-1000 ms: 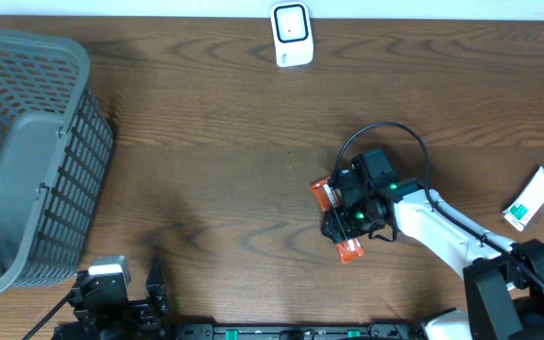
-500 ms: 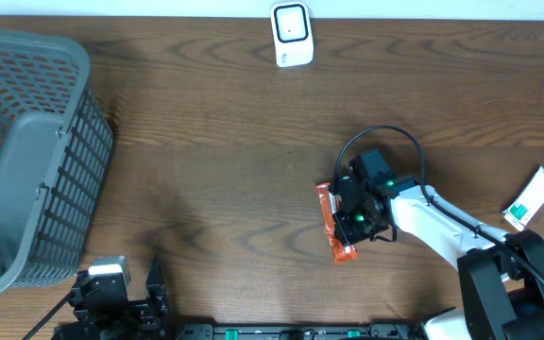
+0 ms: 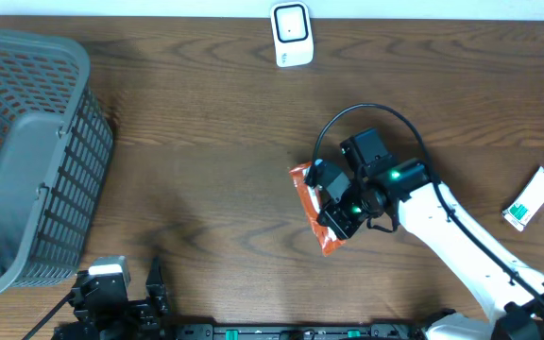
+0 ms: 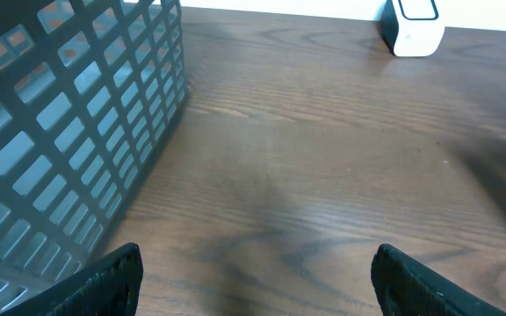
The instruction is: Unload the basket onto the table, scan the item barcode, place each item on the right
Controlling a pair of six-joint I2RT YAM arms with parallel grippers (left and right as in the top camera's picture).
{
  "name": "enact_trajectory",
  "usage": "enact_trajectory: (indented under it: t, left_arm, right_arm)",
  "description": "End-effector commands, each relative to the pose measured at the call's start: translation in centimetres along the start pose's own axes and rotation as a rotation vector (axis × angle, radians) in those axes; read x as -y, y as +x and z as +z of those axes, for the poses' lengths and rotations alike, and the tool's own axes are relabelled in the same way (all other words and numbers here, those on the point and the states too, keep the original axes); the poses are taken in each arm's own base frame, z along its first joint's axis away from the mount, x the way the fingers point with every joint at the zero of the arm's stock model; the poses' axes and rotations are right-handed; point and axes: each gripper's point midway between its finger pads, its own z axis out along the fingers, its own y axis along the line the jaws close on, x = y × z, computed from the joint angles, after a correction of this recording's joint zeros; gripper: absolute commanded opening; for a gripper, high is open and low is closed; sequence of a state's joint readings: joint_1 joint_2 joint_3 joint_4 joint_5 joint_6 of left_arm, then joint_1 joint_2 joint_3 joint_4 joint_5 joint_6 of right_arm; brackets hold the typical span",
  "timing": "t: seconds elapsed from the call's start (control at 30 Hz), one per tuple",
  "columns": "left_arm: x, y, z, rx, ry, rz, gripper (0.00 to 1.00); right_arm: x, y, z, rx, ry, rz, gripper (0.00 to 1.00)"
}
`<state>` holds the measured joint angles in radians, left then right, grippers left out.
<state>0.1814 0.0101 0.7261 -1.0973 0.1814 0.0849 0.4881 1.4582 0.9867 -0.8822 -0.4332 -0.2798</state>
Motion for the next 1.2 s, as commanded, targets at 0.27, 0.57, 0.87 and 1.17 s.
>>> enact_trajectory:
  t: [0.27,0.57,0.87,1.17]
  left_arm:
    - [0.2,-0.1,-0.1,0.008,0.009,0.002,0.84]
    - [0.2,-0.1,-0.1,0.008,0.009,0.002,0.84]
    - [0.2,-0.1,-0.1,0.008,0.009,0.002,0.84]
    - [0.2,-0.1,-0.1,0.008,0.009,0.002,0.84]
  right_arm:
    - [-2.7,-1.8,-2.1,0.009,-0.037,-0.218,0.01]
    - [-7.3,-3.6,-5.0,-0.001,-0.073,-0.4,0.01]
    - [-6.7,-5.2,-4.9,0.024,0.029,-0.387,0.01]
    - [4.4,-10.6,-2.5,0.065,0.498,-0.256,0.01]
